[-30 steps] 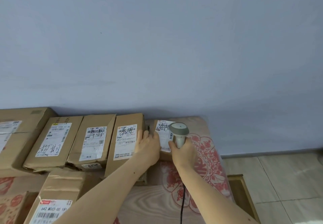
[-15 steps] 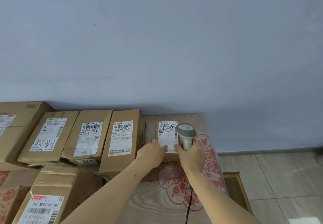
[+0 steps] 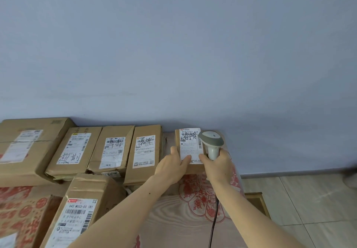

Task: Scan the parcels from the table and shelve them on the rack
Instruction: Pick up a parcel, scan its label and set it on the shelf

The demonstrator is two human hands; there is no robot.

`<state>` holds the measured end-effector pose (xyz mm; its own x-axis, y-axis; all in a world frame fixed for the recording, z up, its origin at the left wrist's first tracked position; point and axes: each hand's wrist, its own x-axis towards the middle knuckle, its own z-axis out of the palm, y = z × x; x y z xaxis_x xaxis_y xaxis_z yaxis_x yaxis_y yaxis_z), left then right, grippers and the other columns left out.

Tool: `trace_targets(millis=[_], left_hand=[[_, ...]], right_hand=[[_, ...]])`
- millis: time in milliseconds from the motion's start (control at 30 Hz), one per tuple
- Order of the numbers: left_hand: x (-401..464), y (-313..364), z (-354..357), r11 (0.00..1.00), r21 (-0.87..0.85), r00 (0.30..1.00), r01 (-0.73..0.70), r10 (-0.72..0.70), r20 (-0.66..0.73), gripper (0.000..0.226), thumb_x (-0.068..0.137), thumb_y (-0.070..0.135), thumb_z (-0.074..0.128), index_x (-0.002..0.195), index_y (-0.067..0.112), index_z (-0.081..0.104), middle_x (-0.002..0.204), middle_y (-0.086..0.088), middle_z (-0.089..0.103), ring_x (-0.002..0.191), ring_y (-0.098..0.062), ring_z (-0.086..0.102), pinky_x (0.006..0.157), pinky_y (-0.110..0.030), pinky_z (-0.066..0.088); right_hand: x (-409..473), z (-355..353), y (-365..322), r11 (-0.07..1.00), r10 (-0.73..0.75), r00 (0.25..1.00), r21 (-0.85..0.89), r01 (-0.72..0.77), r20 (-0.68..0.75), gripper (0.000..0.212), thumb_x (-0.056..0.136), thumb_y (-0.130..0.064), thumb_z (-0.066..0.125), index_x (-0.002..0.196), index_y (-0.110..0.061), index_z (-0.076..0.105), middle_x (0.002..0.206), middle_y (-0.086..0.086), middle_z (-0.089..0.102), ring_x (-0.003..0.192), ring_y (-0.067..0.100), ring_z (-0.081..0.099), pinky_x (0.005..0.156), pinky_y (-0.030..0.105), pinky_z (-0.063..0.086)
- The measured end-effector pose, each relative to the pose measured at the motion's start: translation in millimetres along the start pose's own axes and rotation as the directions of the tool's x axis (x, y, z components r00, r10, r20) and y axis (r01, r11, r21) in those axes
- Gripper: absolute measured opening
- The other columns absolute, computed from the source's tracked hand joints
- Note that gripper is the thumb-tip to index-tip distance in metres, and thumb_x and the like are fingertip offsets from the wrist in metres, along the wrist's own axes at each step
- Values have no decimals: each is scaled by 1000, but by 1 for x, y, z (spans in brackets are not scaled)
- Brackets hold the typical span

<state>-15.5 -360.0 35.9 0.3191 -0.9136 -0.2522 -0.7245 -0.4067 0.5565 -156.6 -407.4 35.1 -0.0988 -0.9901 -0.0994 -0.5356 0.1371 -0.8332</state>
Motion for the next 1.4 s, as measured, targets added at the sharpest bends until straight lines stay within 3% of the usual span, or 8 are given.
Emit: trace_targets(millis=[200,467,567,733,800,967,1167,1400], left_hand=[[-50,-4,-32,951,-271,989,-146,146,-20,39,102,49,44,99,13,29,74,-1,54,58,-13,46,52,-27,36],[-124,-35,-70,885,-386,966,-259,241,-96,51,98,53,50,121,15,26,119,0,67,101,-10,65,80,-26,51],[-155,-44,-83,853,-421,950,-309,296,-98,83,100,51,48,155,21,-6,138,13,57,125,-5,55,101,-22,38],[-182,-68,-91,840,-399,930,-367,337,-146,85,97,63,44,135,60,-32,137,49,20,135,-1,30,115,-28,22],[-191,-73,-93,839,-366,916,-402,368,-161,89,93,71,38,139,53,-35,143,42,6,140,-6,19,116,-30,15],[-211,-69,-104,862,-309,912,-401,343,-226,87,101,56,34,152,29,-32,142,38,-28,143,-12,13,111,-29,9],[-212,-72,-109,880,-293,913,-375,296,-279,116,69,98,14,153,30,-30,165,7,-1,135,-24,25,104,-32,19],[-213,-70,-104,890,-218,892,-400,323,-315,108,77,91,15,151,27,-33,162,14,-9,120,-11,23,106,-33,23]], right_hand=[[-49,-29,-38,998,-53,998,28,53,-24,24,77,-28,81,90,-18,63,78,-3,66,68,12,60,54,23,40],[-141,-47,-76,992,-106,990,65,112,-95,23,73,-28,81,85,-17,65,78,-3,68,70,15,63,60,28,49],[-172,-45,-82,989,-112,988,84,121,-101,24,72,-29,82,84,-17,65,80,-2,69,71,15,65,65,33,54],[-212,-46,-91,983,-163,979,65,172,-119,25,70,-26,83,78,-13,63,73,-1,65,67,19,62,58,27,45],[-223,-48,-95,979,-193,974,50,199,-117,23,71,-25,83,76,-14,64,69,-2,63,64,16,60,53,24,38],[-242,-54,-104,958,-286,947,-66,279,-144,21,80,-33,77,80,-19,63,67,-7,61,63,16,57,53,25,38],[-256,-60,-112,932,-361,929,-5,362,-84,21,84,-35,75,81,-24,58,67,-6,66,62,18,66,53,34,53],[-271,-57,-118,917,-386,922,107,385,-11,25,85,-32,74,75,-26,51,64,-1,66,56,20,68,56,43,58]])
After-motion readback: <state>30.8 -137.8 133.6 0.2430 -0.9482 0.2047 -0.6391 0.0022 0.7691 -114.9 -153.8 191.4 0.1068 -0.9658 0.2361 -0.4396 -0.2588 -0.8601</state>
